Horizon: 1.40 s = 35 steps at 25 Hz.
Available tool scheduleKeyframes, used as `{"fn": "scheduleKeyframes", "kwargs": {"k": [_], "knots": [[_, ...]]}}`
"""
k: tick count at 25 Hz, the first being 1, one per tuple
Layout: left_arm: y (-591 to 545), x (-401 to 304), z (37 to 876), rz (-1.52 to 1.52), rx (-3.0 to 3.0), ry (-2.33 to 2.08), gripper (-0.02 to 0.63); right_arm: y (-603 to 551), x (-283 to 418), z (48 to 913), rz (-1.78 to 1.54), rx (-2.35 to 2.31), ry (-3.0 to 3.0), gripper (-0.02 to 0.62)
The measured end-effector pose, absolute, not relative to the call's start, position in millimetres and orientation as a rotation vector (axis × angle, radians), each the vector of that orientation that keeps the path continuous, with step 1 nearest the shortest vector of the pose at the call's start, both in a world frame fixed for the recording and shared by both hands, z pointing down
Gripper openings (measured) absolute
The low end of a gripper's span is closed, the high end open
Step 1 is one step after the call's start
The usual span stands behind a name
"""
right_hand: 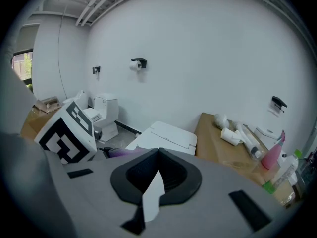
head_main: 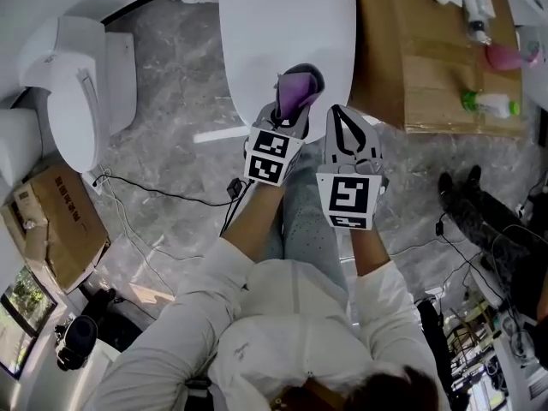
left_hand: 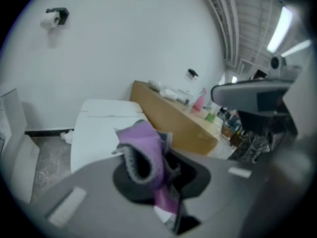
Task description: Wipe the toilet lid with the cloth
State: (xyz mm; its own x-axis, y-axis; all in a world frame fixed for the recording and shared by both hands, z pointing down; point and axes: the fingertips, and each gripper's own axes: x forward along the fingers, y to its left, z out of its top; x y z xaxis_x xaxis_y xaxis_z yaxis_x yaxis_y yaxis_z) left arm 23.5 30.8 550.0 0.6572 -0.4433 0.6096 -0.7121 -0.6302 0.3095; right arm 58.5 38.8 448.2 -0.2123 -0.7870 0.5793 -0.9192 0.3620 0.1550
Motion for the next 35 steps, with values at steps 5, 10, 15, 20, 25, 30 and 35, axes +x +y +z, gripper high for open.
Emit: {"fn": "scheduleKeyframes", "kwargs": {"k": [5,10,15,20,25,30,35], "knots": [[6,15,493,0.580,2.385,-0.977,0.049,11,57,409,0.242,1.515,-2.084,0.015],[-22,3,420,0.469,2.488,-1.061,0.049,-10,53,353,0.157,1.566,-2.132,0.015],[-38,-12,346,0.352,2.573,-1.135,0.049,-12,47,298,0.107,1.610,-2.188,0.015],[-29,-27,278,0.280,2.653,-1.190,0.049,-2,37,250,0.059,1.647,-2.244,0.015],[-2,-35,223,0.219,2.710,-1.214,0.049,18,23,201,0.073,1.696,-2.349,0.015],[27,-42,184,0.159,2.782,-1.226,0.049,46,10,170,0.057,1.709,-2.393,0.015],[59,-45,170,0.132,2.820,-1.225,0.049,74,2,163,0.039,1.715,-2.415,0.015]]}}
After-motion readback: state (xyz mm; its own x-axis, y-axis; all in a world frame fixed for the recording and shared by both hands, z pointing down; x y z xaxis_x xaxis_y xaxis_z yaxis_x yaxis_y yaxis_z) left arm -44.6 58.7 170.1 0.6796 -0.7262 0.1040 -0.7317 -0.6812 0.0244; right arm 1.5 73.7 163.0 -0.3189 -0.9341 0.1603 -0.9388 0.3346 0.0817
